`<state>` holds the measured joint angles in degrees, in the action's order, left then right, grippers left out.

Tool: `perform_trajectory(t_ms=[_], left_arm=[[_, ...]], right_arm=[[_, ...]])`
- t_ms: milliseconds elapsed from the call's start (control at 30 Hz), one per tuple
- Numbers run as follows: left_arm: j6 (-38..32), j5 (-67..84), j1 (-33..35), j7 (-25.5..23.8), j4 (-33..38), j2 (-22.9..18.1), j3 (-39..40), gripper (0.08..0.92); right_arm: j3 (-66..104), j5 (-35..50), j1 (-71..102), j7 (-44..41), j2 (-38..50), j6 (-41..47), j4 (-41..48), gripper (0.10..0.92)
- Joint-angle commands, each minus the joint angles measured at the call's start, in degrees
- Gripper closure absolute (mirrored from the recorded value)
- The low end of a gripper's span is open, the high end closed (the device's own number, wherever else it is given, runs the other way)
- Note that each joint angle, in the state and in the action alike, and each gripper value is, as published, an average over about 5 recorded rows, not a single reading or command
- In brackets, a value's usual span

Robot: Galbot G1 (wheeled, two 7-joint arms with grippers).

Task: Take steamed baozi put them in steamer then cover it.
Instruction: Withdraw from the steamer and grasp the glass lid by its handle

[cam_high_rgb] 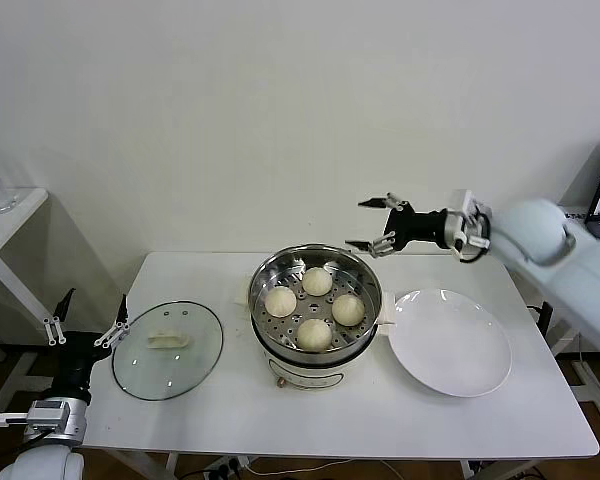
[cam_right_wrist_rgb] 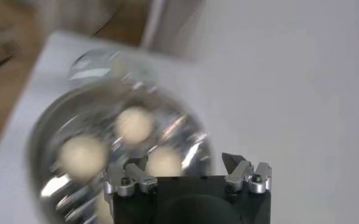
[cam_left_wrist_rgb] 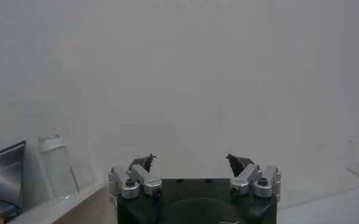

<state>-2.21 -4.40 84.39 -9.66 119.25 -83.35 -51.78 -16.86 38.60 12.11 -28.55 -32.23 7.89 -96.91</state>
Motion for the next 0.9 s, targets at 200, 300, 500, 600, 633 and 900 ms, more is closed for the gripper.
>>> perform_trajectory(t_ms=[200, 300, 500, 600, 633, 900], left_arm=[[-6.1, -4.4, -0.2, 0.4, -3.1, -0.1, 2.5, 0.177], [-6.9, -5.2, -0.1, 0.8, -3.9, 0.0, 2.6, 0.177], [-10.0, -9.2, 0.3, 1.5, -6.5, 0.1, 3.0, 0.177], [-12.1, -13.4, 0.3, 2.2, -8.8, 0.5, 3.1, 0.177], [-13.1, -15.4, 0.2, 2.7, -9.8, 0.6, 3.0, 0.177], [-25.0, -50.6, -0.9, 13.1, -22.4, 3.3, 0.6, 0.177]], right_arm=[[52.5, -5.7, 65.3, 32.4, -22.8, -18.7, -16.2, 0.203], [52.6, -9.2, 68.8, 32.9, -27.6, -23.6, -16.2, 0.203], [51.4, -13.5, 74.9, 33.2, -35.9, -29.1, -17.1, 0.203], [50.0, -15.2, 77.3, 33.1, -39.2, -30.7, -17.6, 0.203], [49.7, -15.5, 77.7, 33.1, -40.0, -30.9, -17.6, 0.203], [48.4, -16.3, 77.6, 33.2, -41.3, -31.2, -16.4, 0.203]])
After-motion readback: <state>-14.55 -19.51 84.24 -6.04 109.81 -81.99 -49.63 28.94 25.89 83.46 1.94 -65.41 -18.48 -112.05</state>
